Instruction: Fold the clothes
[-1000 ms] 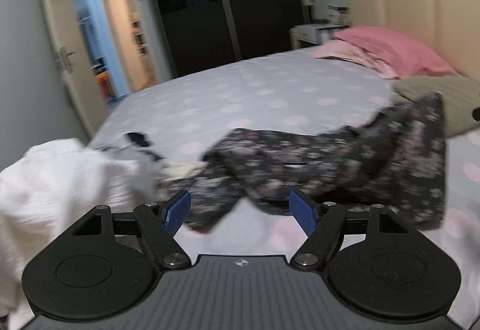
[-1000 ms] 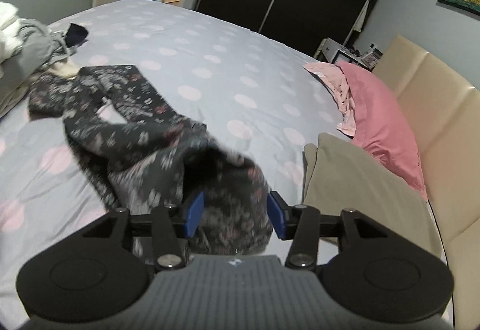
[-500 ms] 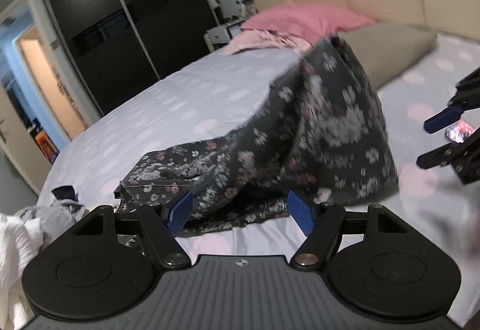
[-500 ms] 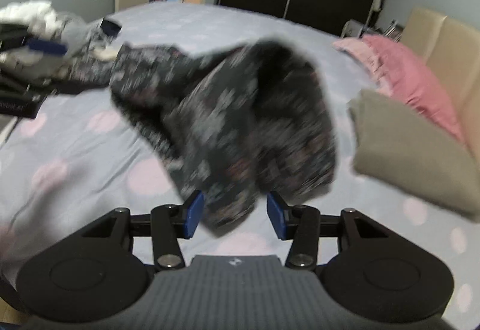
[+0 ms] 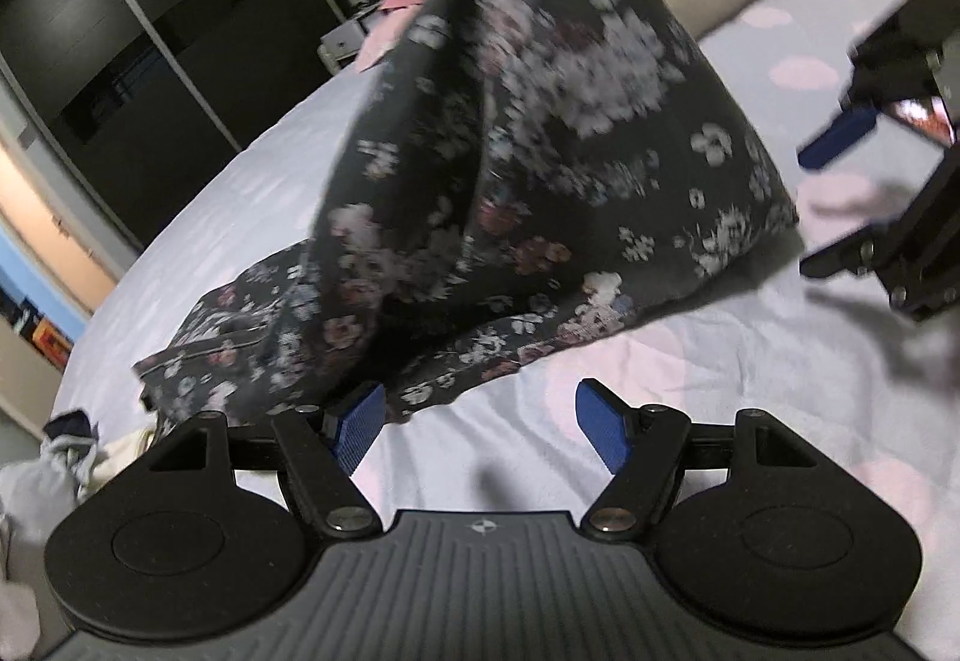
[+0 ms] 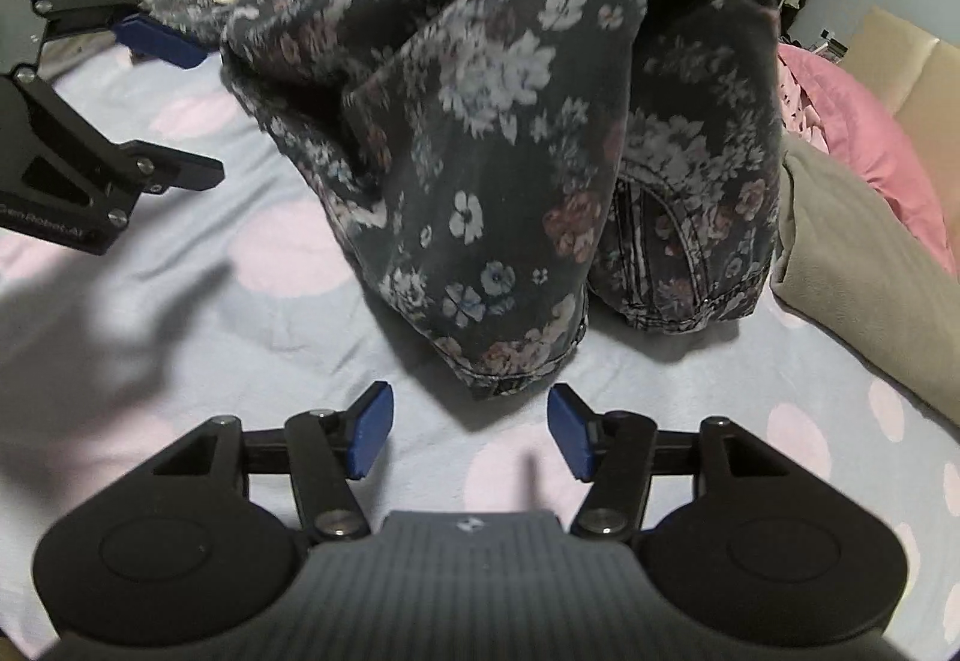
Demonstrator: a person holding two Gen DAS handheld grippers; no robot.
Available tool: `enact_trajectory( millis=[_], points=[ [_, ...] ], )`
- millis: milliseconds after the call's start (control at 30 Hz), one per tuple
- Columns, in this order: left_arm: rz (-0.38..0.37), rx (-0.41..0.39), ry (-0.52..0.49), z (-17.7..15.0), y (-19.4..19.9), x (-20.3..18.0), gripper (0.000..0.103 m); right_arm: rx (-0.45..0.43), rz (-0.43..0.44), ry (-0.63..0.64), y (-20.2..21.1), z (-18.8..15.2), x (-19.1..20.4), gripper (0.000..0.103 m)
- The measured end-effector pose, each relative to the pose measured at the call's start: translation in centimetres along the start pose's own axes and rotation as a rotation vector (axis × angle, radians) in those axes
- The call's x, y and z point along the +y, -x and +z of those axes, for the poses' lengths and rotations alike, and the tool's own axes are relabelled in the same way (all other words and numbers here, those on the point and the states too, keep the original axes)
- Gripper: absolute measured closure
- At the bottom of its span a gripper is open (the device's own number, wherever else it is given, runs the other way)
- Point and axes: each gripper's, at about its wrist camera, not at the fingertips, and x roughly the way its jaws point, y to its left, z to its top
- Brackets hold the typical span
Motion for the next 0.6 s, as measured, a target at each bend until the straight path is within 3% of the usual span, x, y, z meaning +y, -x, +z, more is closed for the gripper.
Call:
enact_trajectory(
  millis=[233,433,600],
  points=[
    [-0.011,-0.003,-0.061,0.1,-2.6,-1.1,0.033,0.000,-0.038,0.097,-1.8,-0.2,0.8,0.043],
    [-0.028,-0.023,-0.077,1.0,-3.7,-1.9,0.033,-0.035,-0.122,0.158,-2.7,0.9,1.5,0.045],
    [-0.042,-0.042,-0.091,1.7,-4.4,-2.7,0.033,-0.076,-0.126,0.119,-1.9,2.0,1.0,0.080]
  ],
)
